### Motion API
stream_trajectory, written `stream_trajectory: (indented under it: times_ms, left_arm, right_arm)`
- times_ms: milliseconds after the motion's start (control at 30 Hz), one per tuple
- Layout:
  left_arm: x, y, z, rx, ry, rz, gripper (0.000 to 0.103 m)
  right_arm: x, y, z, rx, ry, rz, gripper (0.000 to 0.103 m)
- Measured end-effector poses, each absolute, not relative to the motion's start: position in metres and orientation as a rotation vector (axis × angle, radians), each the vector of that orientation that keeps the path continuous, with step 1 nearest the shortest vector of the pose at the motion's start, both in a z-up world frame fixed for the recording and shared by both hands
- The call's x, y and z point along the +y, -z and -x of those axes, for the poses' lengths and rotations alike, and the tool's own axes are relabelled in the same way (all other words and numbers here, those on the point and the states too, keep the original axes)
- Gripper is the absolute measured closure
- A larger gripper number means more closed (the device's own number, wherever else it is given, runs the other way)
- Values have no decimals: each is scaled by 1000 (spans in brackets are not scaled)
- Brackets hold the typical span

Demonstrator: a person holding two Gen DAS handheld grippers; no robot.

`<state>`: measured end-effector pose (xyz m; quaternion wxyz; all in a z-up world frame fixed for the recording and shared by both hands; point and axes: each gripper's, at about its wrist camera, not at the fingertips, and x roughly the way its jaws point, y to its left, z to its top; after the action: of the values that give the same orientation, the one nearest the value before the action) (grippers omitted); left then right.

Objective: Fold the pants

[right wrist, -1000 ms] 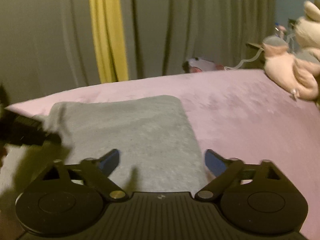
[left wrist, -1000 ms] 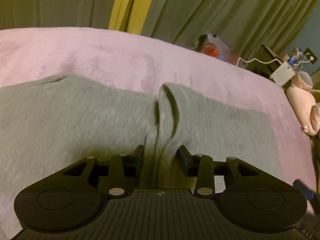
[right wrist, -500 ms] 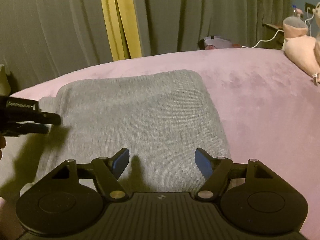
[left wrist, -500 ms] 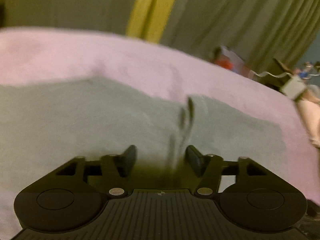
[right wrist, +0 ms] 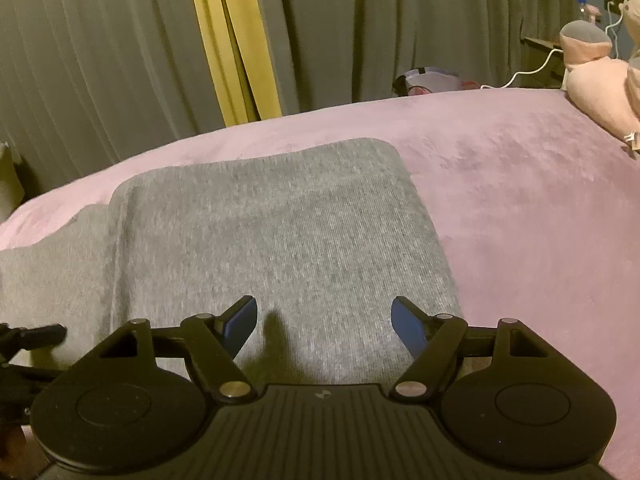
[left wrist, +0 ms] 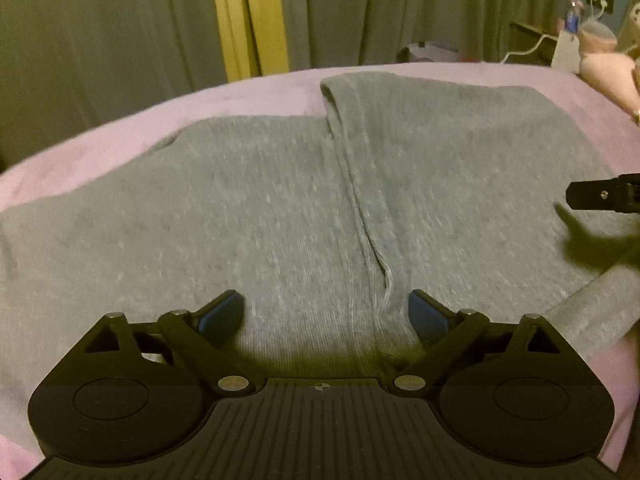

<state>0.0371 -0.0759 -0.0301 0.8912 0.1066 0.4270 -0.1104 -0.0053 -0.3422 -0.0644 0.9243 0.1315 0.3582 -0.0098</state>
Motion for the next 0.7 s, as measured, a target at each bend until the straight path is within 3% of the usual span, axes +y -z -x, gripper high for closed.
stream_trajectory:
  times_ms: [200,500,567,600,633,700]
  left_arm:
    - [-53,10,-28,896,176,-121,11]
    - [2,-26,-34,856,-24,44,10]
    - [15,-33,-35,846,-55,66,10]
    - [20,-36,-36,844,-69,79,10]
    - [26,-38,-37,842,-84,95,10]
    - [42,-42,-35,841,-112,131,9]
  right_arm:
    - [-331,58,9,721,73,-180,18]
    - [-306,50,42,658,-48,-252,18]
    - [-290,57,36,726,-54,-169,25]
    - [-281,62,31,766,-44,-121,44]
    - [-273,67,27,799,-26,-76,50]
    - [-260,70,27,790,-5,-18,50]
